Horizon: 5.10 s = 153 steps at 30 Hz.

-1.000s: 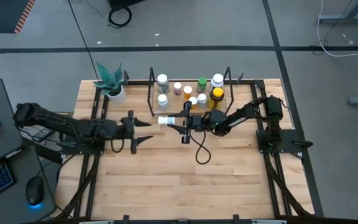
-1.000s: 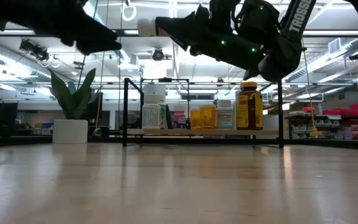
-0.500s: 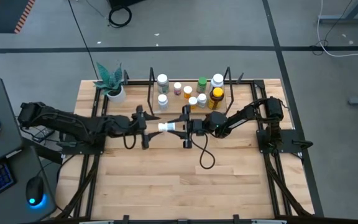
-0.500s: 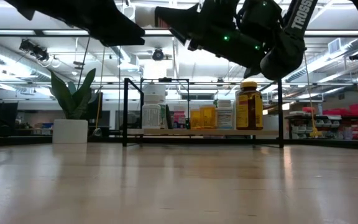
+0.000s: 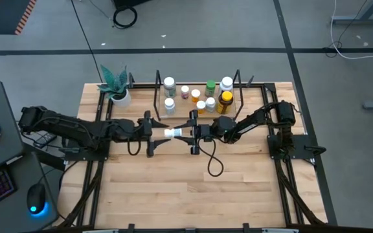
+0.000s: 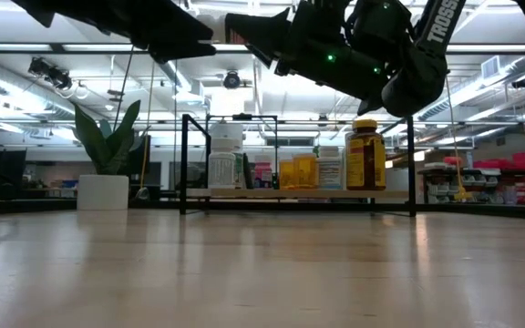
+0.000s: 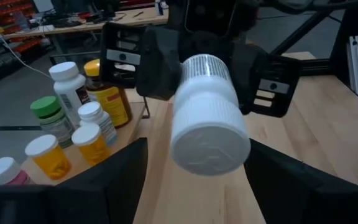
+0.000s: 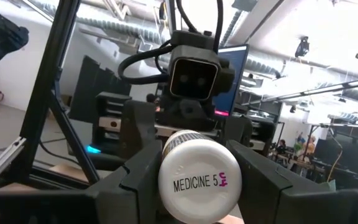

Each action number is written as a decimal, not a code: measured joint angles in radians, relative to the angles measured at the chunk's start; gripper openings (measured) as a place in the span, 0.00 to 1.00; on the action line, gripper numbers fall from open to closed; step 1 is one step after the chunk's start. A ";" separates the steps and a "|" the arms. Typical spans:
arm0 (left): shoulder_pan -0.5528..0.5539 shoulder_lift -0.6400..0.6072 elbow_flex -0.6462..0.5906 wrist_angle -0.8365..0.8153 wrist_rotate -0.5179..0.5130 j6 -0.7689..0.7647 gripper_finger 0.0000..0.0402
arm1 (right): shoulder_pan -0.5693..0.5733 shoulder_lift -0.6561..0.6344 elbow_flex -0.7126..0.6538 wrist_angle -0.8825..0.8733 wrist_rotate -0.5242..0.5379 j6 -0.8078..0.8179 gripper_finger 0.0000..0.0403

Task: Pick and place medicine bottles onto shelf by color
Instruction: Put the black white medicine on the shelf

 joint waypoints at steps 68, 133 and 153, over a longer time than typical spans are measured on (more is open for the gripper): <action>0.001 0.000 -0.001 -0.096 -0.001 -0.039 0.41 | -0.038 -0.010 -0.001 -0.065 0.050 0.099 0.73; 0.467 1.145 1.464 -1.450 0.040 0.140 0.42 | -0.162 -1.265 -0.170 -1.455 0.228 -0.040 0.72; 0.455 1.233 1.591 -1.595 0.075 0.254 0.43 | -0.162 -1.265 -0.170 -1.479 0.183 -0.028 0.72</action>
